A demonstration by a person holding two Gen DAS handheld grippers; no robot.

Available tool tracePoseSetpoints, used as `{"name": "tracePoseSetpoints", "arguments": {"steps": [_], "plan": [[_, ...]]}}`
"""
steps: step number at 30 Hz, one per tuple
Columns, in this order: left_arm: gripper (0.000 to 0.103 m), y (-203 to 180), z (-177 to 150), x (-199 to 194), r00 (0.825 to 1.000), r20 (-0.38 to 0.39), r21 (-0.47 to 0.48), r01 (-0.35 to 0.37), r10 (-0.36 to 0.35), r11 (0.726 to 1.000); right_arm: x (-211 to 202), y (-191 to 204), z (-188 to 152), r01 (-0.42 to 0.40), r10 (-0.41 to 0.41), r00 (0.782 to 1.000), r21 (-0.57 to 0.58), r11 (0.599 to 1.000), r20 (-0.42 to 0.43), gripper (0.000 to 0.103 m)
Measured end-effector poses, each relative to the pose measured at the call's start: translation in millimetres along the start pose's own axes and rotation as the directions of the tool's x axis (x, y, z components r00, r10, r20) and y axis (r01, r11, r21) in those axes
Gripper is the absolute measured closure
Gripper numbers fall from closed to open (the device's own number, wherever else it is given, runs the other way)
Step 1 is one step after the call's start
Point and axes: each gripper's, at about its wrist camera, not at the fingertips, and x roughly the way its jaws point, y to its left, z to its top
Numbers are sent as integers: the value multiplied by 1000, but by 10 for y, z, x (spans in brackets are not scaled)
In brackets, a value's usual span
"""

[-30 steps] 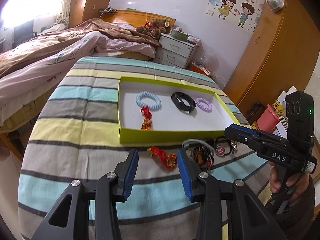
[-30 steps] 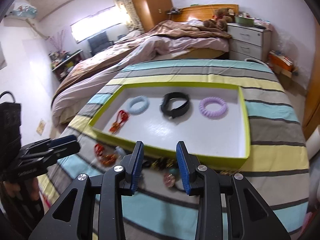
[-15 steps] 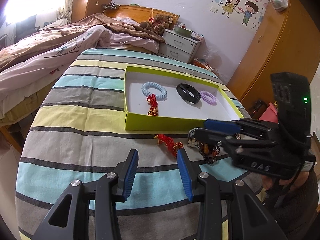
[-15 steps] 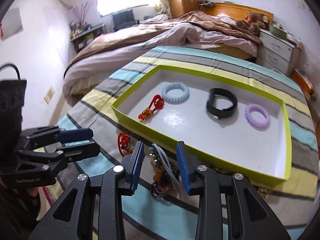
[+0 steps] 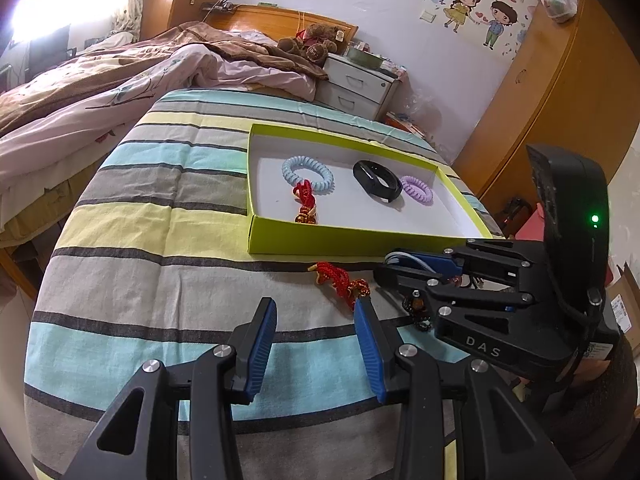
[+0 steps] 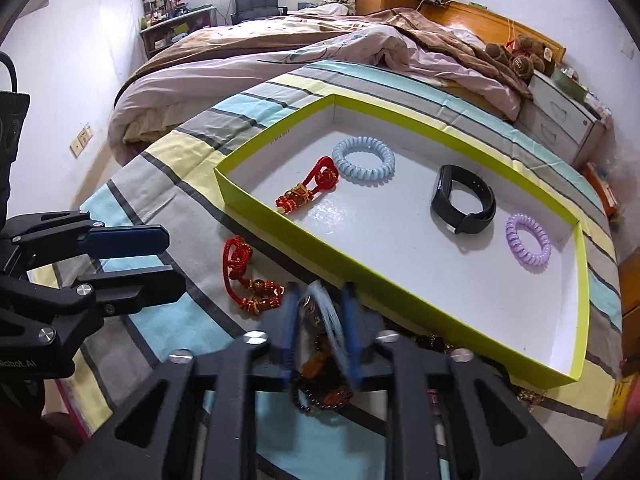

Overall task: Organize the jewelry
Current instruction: 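Grasp the second red knot ornament with left tool while right tool reaches beaded bracelet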

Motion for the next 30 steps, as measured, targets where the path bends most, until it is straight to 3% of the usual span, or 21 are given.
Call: {"name": "tracePoseSetpoints", "arguments": {"steps": [4, 8, 11, 15, 18, 26, 29, 30], "plan": [[63, -14, 7, 12, 1000, -2, 4, 2, -2, 1000, -72, -45, -10, -15, 14, 999, 25, 1000, 33, 85], [63, -39, 20, 50, 1000, -9, 9, 7, -7, 1000, -172, -208, -54, -86, 77, 994, 113, 990, 83, 85], [63, -69, 46, 104, 1000, -19, 13, 21, -21, 1000, -251, -383, -120, -166, 141, 981, 204, 965, 131, 85], [63, -126, 81, 199, 999, -35, 21, 25, -24, 999, -310, -504, -188, -214, 171, 970, 281, 935, 172, 86], [63, -162, 114, 294, 999, -48, 31, 6, -5, 1000, -368, -566, -243, -257, 196, 958, 320, 912, 210, 93], [63, -209, 169, 474, 997, -58, 58, -56, 59, 997, -491, -686, -363, -247, 161, 955, 371, 895, 249, 100], [64, -198, 174, 481, 996, -52, 53, -65, 68, 996, -509, -614, -366, -237, 167, 958, 317, 919, 232, 100], [70, -197, 173, 479, 996, -50, 56, -77, 80, 995, -512, -593, -381, -238, 170, 957, 304, 922, 234, 100]]}}
